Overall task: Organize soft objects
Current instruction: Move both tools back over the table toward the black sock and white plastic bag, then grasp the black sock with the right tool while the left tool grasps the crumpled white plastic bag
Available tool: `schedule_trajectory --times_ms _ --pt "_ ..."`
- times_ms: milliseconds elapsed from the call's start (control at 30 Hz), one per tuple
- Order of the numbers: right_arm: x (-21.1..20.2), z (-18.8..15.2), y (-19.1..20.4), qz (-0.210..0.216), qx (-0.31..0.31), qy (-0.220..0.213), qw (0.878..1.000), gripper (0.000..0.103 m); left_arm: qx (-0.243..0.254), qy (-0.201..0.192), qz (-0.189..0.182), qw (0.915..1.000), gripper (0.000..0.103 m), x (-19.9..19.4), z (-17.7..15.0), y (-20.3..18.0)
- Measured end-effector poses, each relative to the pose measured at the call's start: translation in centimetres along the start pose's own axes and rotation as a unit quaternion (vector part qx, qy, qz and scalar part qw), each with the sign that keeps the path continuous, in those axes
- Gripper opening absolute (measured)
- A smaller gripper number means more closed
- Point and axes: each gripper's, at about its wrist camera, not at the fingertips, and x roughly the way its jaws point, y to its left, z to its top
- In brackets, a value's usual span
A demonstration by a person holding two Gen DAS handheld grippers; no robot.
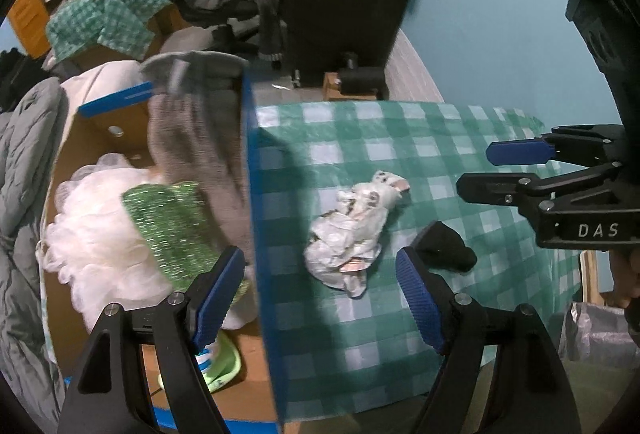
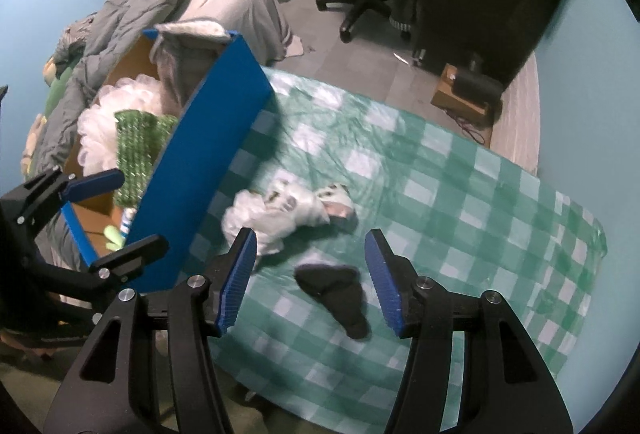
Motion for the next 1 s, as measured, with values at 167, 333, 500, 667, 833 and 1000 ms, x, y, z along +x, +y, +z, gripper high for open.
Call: schedule_trajectory --times_ms 167,333,500,667,833,1000 --pt "1.4 -1.2 -1.3 0.009 0.013 0.017 1.0 0.057 0.028 0.016 -0.004 0.9995 0.079 1.5 0.2 -1.7" --pt "3.1 -2.3 -1.9 0.015 0.015 0.033 0.999 0.057 0.044 0.033 -0.008 0.9985 0.079 3.0 -0.2 -2.7" --pt "4.6 -3.4 -2.1 0.021 0.015 0.049 0.998 0.057 0.033 0.056 -0.019 0.9977 0.079 4.3 -0.8 -2.9" --pt "6.2 -4.4 -2.2 0.031 0.017 0.067 0.997 0.057 0.018 0.07 -0.025 0.9971 0.08 5.5 -1.3 -2.9" --pt "7.9 -4.9 -2.4 0.026 0.013 0.081 0.996 0.057 0.039 0.071 -0.029 0.9962 0.082 5.8 -1.1 -3.9" --pt "9.0 -5.1 -2.7 0.025 0.009 0.083 0.996 0.057 0.05 0.073 -0.024 0.9958 0.082 6.0 -0.9 -4.3"
